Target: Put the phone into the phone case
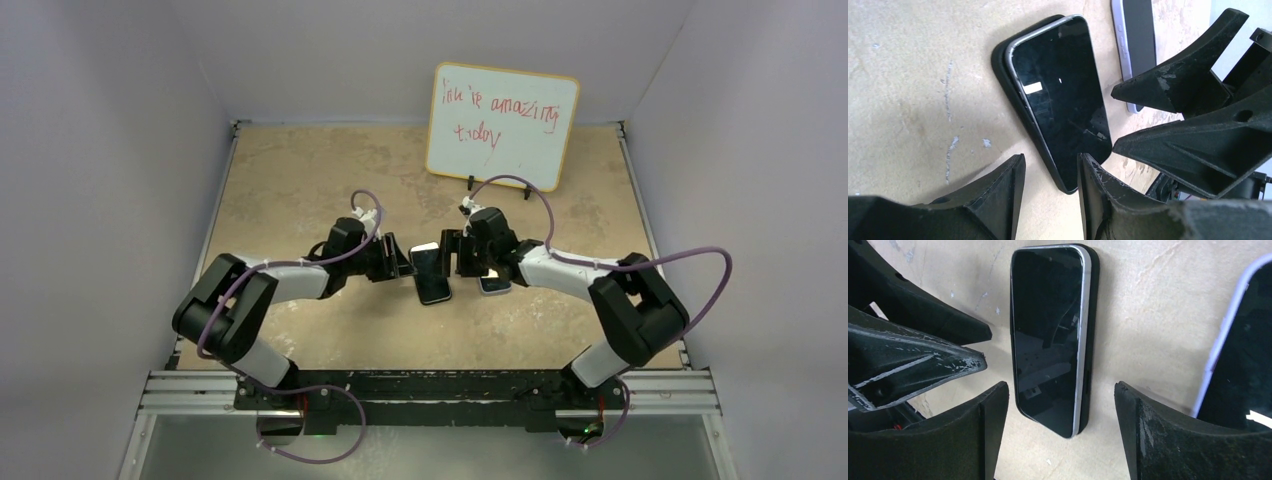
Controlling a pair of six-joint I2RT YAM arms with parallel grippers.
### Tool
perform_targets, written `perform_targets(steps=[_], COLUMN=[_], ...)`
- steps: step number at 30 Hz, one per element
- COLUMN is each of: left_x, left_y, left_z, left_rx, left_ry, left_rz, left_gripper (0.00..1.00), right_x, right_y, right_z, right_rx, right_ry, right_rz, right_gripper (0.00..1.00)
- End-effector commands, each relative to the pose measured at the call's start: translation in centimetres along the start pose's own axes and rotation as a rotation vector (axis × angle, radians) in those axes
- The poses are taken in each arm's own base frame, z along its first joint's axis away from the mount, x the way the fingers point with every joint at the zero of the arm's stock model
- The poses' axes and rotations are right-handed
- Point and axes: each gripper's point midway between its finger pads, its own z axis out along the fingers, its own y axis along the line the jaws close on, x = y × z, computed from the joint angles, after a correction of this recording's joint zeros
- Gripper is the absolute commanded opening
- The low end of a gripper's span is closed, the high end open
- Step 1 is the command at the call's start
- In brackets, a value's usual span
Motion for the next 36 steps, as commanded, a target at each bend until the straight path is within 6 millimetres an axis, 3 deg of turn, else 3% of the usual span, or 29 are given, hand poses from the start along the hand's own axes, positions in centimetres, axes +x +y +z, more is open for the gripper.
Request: perform_targets(steps=[1, 9, 17, 26, 32, 36], left_x=[-2.8, -1.6, 0.4, 3.5, 4.5, 4.8], left_y=[-0.8, 0.1, 0.7, 1.6, 2.1, 2.6], left_z=[0.4, 1.1, 0.6, 0.0, 0.2, 0.0], left_rx=[0.021, 0.026, 0.027, 0.040, 0.058, 0.032], left_ry=[-0.082, -0.035, 0.028, 0.113, 0.133, 0.136], left_rz=[-0.006, -0.030, -0.033, -0.041, -0.055, -0.055], left_gripper=[0.43, 0.42, 0.36, 0.32, 0.25, 0.17], right_x=[-2.1, -1.9, -1.1, -1.2, -0.9, -0.1], right_y=[2.4, 2.9, 3.9, 4.7, 5.6, 7.7], right_z=[0.7, 2.4, 3.2, 2.9, 3.0, 1.3], right_rx=[-0.109, -0.164, -0.240, -0.291, -0.349, -0.481], right_ry=[-0.072, -0.068, -0.042, -0.050, -0.031, 0.024], right_rz=[-0.030, 0.019, 0.087, 0.156, 0.180, 0.226], right_gripper=[0.80, 0.86, 0.84, 0.83, 0.81, 0.81])
